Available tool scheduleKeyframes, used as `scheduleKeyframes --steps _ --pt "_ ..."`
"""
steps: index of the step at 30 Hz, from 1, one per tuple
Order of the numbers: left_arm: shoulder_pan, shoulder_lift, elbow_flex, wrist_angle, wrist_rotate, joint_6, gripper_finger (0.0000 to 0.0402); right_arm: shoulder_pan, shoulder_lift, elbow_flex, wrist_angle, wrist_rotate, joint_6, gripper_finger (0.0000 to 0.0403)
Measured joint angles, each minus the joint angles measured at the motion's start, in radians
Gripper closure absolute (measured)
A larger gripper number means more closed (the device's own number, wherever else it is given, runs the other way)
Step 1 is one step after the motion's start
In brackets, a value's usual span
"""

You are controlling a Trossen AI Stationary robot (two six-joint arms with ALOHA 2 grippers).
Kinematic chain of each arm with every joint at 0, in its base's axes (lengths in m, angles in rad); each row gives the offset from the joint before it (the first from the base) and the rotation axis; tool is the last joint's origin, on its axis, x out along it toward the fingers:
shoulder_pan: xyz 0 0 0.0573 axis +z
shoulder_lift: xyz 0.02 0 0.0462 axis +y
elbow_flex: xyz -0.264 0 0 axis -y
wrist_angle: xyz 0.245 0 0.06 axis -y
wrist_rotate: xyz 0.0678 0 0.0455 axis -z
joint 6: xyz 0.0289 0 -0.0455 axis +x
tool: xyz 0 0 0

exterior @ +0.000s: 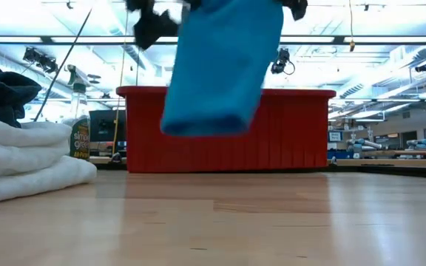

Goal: Fold laundry
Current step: Fold the light blue shorts

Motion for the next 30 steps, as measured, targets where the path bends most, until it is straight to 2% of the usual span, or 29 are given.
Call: scheduleKeyframes --steps 4,6,17,23,26,30 --pt "0.004 -0.001 0.0 0.119 0.134 0.096 0.0129 0.013 0.0 0.0 0.044 0.058 -0.067 0.0359" --pt "0.004 -0.001 0.0 0.133 0.163 0.136 0.0129 0.005 0.0 0.0 0.077 0.058 -0.097 0.0359" --pt "0.016 0.005 0.0 0.138 0.131 0.15 0.0129 -0.047 0.001 0.0 0.084 0.117 -0.162 0.0358" --pt "0.078 0.028 0.002 0.246 0.122 0.1 0.0134 -0.056 0.001 0.0 0.086 0.113 -0.207 0.0358" --pt "0.101 0.042 0.002 0.261 0.123 0.102 0.0166 -0.057 0.001 0.0 0.084 0.111 -0.217 0.0358" --pt "0.112 0.046 0.002 0.265 0.151 0.159 0.0251 -0.068 0.001 0.0 0.083 0.103 -0.25 0.0358"
